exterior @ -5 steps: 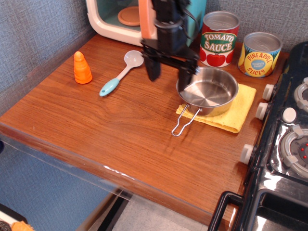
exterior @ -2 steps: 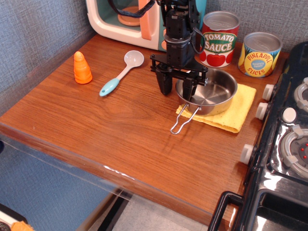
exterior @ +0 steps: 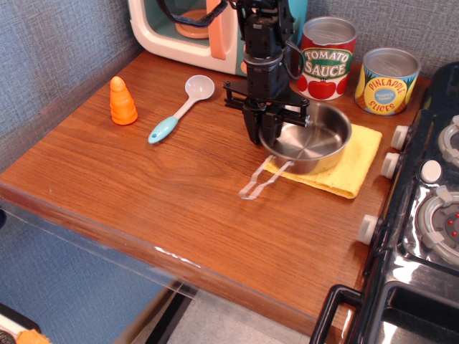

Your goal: Place the pot between the ladle and the yellow towel

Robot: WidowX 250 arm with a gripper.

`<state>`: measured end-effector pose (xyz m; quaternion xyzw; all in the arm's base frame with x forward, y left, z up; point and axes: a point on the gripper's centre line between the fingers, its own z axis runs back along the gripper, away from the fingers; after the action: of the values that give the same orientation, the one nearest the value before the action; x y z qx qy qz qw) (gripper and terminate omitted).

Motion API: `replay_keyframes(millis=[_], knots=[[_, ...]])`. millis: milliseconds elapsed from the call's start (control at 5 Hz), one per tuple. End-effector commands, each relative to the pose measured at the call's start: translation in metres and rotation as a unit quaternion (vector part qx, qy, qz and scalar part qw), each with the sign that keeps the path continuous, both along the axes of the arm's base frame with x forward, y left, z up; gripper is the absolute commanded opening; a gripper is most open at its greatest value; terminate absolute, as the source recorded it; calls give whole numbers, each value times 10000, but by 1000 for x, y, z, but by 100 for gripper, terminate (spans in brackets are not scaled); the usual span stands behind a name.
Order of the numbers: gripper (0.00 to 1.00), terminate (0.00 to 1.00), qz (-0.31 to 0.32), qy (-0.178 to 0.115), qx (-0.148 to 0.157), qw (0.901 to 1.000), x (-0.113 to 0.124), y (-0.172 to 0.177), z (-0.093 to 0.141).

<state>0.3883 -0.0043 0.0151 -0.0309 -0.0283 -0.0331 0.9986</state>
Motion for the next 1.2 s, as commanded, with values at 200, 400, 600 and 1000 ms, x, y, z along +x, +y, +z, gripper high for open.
replay_keyframes(millis=[200,400,600,1000], knots=[[0,0,429,-921,-339,9942,-15,40,78],[0,0,695,-713,-204,9948,-13,74,59],[0,0,873,-561,-195,9944,-7,99,31],[0,0,1036,-564,-287,9926,11,98,15]])
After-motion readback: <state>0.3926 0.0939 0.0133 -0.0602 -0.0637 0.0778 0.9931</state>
